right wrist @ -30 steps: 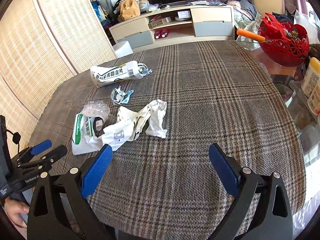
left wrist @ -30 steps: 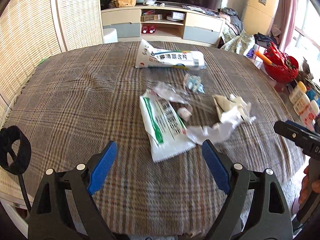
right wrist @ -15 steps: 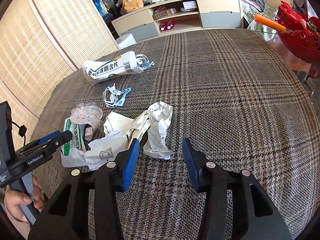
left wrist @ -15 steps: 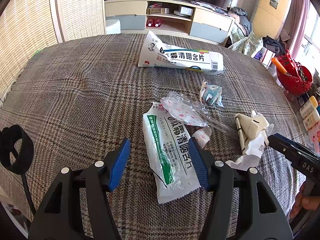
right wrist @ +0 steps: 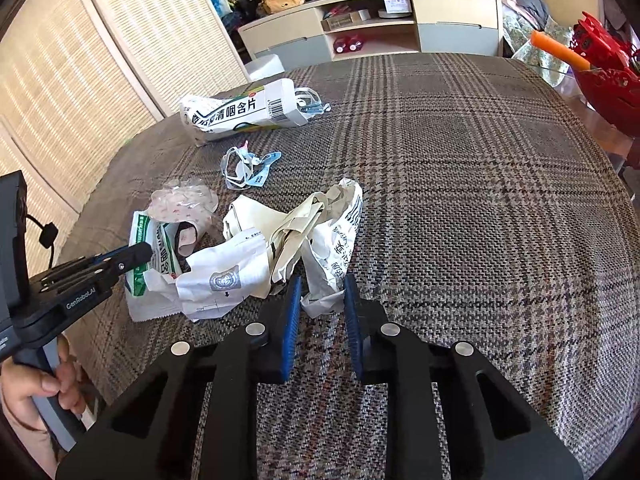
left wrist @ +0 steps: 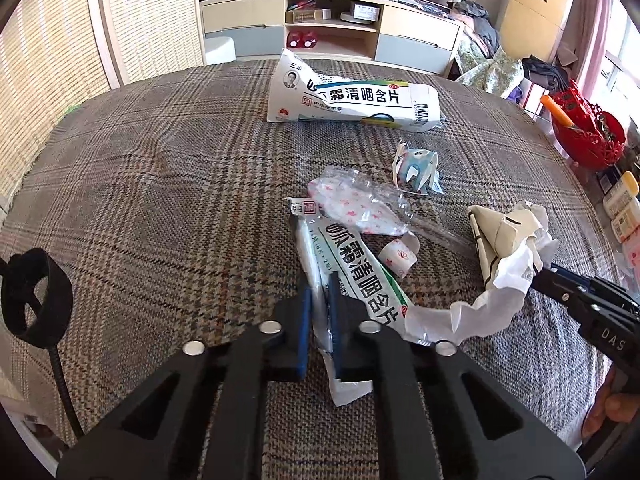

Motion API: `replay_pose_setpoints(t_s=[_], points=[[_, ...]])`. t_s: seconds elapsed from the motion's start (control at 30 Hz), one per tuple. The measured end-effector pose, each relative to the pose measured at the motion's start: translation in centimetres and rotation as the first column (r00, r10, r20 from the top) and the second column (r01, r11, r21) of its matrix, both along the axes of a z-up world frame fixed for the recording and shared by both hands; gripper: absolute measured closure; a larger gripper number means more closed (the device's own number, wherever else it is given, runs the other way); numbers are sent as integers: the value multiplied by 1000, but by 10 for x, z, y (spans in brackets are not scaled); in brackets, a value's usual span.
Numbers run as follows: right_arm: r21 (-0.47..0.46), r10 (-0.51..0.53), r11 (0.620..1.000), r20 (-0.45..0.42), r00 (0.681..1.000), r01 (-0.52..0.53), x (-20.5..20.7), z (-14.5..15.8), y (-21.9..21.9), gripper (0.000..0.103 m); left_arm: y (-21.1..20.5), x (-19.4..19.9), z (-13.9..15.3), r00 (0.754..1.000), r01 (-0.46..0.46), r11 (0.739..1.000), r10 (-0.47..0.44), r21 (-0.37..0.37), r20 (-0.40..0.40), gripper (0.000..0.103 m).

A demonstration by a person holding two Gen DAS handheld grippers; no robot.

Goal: Collect trash
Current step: 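Grasp the green-and-white medicine packet with the left gripper while the right gripper grasps white paper, then drop the medicine packet into the bin with the left gripper while the right gripper drops the white paper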

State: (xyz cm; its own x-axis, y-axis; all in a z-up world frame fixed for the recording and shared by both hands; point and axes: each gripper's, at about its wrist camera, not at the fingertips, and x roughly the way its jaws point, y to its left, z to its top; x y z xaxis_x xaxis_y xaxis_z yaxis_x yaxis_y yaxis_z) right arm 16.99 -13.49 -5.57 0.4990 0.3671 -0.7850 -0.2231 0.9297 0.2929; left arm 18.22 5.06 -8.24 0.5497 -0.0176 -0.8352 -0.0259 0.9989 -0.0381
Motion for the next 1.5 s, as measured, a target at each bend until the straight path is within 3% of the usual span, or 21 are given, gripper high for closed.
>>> replay_pose_setpoints(t_s=[0.43, 0.7, 1.07, 1.5], points=[[-15, -15, 1000, 71, 997, 16, -66, 47, -16, 82, -2, -63, 51, 996, 24, 1000, -23, -12, 83, 100], [-10, -34, 999, 73, 997, 35, -125, 43, -38, 82, -23, -123, 53, 992, 82, 996, -77, -43, 95, 100], [38, 4, 999, 83, 997, -7, -197, 35, -38, 81, -59, -206, 33, 979, 173, 982, -163, -76, 119, 100], [77, -14, 997, -44, 999, 17, -239, -22, -34, 81, -83, -257, -43, 981, 194, 974, -195, -113, 1, 100]])
